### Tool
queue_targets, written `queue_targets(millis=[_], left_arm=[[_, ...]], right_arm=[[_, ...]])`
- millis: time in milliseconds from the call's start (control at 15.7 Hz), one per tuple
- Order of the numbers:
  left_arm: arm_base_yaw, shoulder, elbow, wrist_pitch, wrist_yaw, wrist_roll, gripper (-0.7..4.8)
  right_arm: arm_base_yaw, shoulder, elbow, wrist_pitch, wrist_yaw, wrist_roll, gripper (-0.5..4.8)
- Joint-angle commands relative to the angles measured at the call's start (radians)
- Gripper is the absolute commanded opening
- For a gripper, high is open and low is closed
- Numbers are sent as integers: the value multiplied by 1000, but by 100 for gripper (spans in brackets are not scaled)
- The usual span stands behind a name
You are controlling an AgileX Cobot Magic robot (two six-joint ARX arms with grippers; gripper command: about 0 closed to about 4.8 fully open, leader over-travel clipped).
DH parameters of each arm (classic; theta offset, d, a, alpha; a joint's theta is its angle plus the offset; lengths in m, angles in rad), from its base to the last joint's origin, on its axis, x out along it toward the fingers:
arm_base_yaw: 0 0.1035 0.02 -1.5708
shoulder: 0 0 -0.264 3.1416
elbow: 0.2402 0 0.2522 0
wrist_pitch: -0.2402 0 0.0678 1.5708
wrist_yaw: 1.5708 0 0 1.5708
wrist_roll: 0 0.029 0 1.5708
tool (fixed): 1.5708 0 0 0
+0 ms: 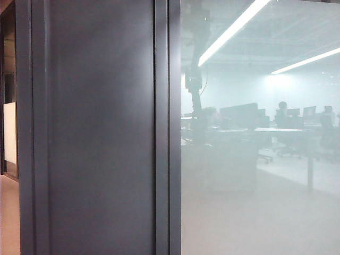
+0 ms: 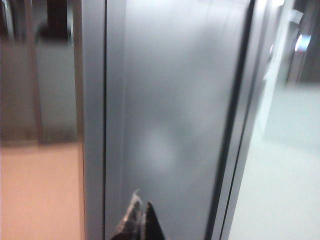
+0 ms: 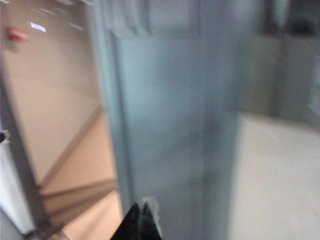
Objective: Raise the arm to find the leftmost switch on the wall and turn off the lights.
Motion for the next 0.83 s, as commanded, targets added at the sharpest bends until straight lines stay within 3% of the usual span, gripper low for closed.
queue_targets(millis=[64, 191, 572, 826], left_arm=[[2, -40, -129, 101, 56, -76, -6], [2, -54, -212, 196, 61, -113, -6], [2, -54, -394, 341, 60, -135, -6], [2, -54, -472, 352, 69, -135, -5]], right_arm=[[0, -121, -144, 2, 79, -9, -6], [0, -232, -275, 21, 150, -8, -6], [0, -577, -574, 47, 533, -9, -6], [0, -671, -708, 72, 670, -9, -6]])
